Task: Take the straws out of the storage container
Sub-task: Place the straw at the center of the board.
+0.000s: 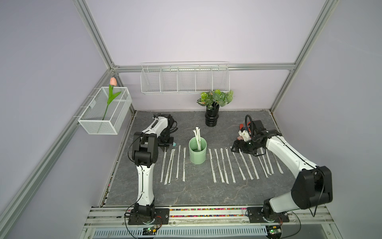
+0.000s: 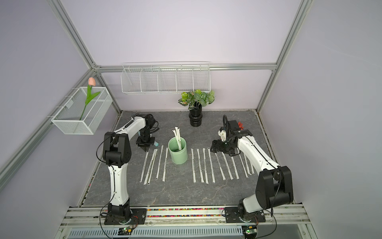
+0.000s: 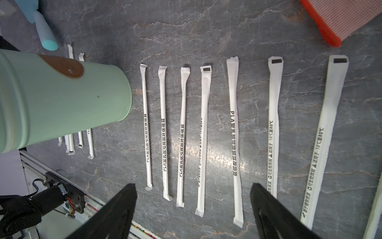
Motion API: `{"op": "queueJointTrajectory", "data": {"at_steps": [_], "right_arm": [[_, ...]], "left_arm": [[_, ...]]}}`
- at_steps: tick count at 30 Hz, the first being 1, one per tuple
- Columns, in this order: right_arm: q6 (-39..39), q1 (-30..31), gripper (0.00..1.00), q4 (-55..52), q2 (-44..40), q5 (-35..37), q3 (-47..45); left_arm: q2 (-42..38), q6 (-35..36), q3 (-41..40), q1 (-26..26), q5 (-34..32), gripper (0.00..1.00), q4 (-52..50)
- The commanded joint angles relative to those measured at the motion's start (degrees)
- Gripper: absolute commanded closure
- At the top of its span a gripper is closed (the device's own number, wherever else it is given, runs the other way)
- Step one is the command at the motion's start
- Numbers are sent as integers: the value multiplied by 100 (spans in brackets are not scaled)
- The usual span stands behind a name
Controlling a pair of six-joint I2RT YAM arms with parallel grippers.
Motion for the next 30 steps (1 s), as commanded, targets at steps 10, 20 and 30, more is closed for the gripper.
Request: {"op": "queueJointTrajectory", "data": {"at_steps": [10, 20, 30], "right_arm": [[10, 30, 11, 78, -8, -77, -34], [108, 26, 11, 184, -173, -22, -17], [120, 30, 11, 167, -246, -30, -12]], "left_arm": [[-734, -251, 21, 29, -140, 80, -72], [-3051, -665, -646, -199, 1494, 74, 1586], [-3997, -1563, -1498, -1472, 1908, 72, 3232]]}}
